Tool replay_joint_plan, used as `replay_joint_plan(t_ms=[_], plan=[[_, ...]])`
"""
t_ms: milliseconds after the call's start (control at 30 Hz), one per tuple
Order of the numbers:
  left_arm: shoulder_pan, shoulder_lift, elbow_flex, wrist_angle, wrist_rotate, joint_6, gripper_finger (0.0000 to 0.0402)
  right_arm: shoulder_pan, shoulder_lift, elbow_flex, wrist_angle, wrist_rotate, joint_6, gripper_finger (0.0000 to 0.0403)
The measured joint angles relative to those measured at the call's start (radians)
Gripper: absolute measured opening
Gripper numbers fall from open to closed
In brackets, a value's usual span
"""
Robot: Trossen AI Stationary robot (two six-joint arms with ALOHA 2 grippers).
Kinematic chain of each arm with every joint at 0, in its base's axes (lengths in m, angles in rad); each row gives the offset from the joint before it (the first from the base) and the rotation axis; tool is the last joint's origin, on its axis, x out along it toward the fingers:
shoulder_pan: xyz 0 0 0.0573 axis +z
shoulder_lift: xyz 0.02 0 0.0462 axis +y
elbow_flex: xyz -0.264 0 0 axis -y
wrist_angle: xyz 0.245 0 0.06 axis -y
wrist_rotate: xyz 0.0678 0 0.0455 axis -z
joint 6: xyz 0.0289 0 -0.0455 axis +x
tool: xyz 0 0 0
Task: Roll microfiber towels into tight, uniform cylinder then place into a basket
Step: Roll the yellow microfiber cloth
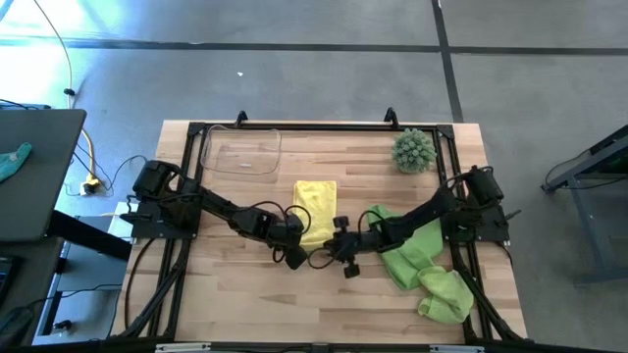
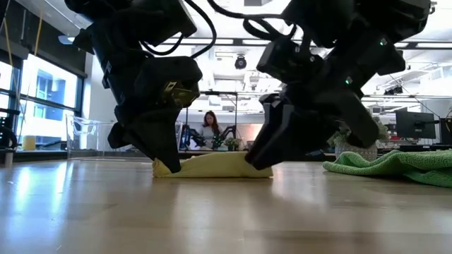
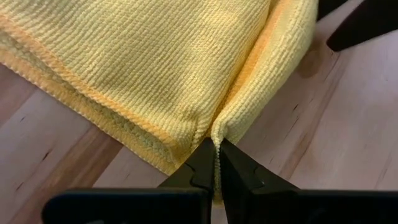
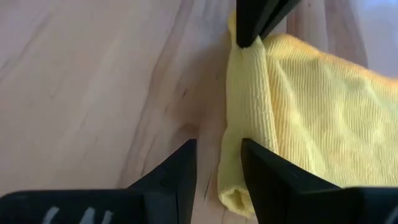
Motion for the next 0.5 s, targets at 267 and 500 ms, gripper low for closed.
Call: replay_joint_plan(t_ms=[267, 500], plan=[[0.000, 0.000, 0.000, 0.003, -0.004, -0.002, 0.0008, 0.009, -0.003, 0.000, 0.014, -0.005, -0.008, 0.0120], [0.000, 0.001, 0.000, 0.005, -0.008, -0.002, 0.0008, 0.015, -0.003, 0.000, 0.073, -0.017, -0.030, 0.0120]])
